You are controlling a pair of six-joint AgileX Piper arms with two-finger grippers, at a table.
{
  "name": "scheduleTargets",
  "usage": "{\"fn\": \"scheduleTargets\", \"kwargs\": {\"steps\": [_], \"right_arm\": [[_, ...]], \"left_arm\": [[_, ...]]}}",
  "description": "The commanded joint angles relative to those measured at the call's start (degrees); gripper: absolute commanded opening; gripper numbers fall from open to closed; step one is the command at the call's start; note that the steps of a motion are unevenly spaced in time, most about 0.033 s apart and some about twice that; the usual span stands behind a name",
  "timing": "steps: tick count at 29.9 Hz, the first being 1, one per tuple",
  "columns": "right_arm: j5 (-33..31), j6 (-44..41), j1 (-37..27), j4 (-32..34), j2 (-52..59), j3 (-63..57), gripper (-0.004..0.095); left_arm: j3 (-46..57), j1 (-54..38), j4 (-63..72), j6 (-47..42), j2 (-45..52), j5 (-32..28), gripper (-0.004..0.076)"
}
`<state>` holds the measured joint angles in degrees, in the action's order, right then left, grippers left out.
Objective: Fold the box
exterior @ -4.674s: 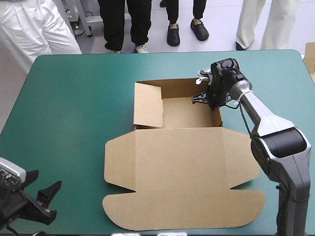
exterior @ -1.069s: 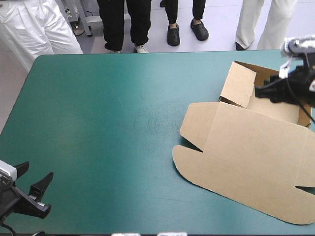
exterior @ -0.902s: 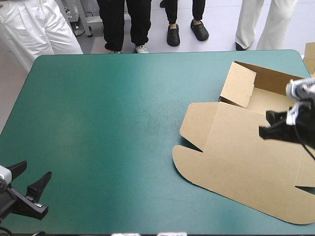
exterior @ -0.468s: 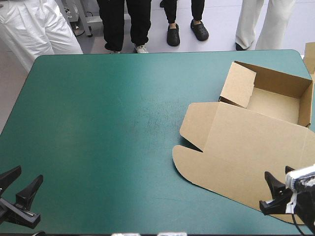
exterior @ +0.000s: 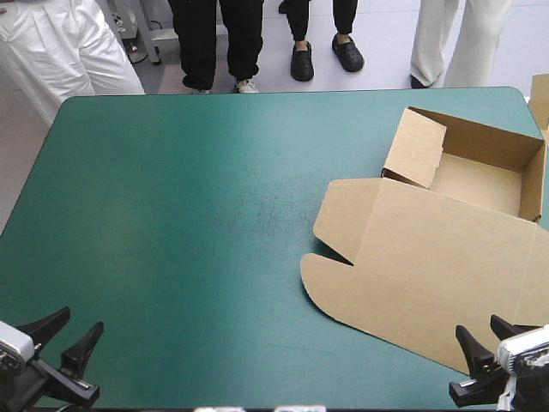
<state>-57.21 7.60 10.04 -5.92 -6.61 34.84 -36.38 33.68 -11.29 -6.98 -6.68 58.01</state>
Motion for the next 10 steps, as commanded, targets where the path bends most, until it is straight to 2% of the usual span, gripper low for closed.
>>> {"fn": "scheduleTargets", "kwargs": {"steps": [1, 10], "right_arm": [[4.78, 1.03, -0.10, -1.94, -0.39, -1.36, 0.0481], [5.11, 1.88, -0.10, -2.30, 1.26, -5.27, 0.0452]], "left_arm": [[0.99, 0.20, 0.13, -0.52, -0.97, -7.36, 0.0388], [7.13, 0.20, 2.21, -0.52, 0.22, -9.33, 0.0388]]}}
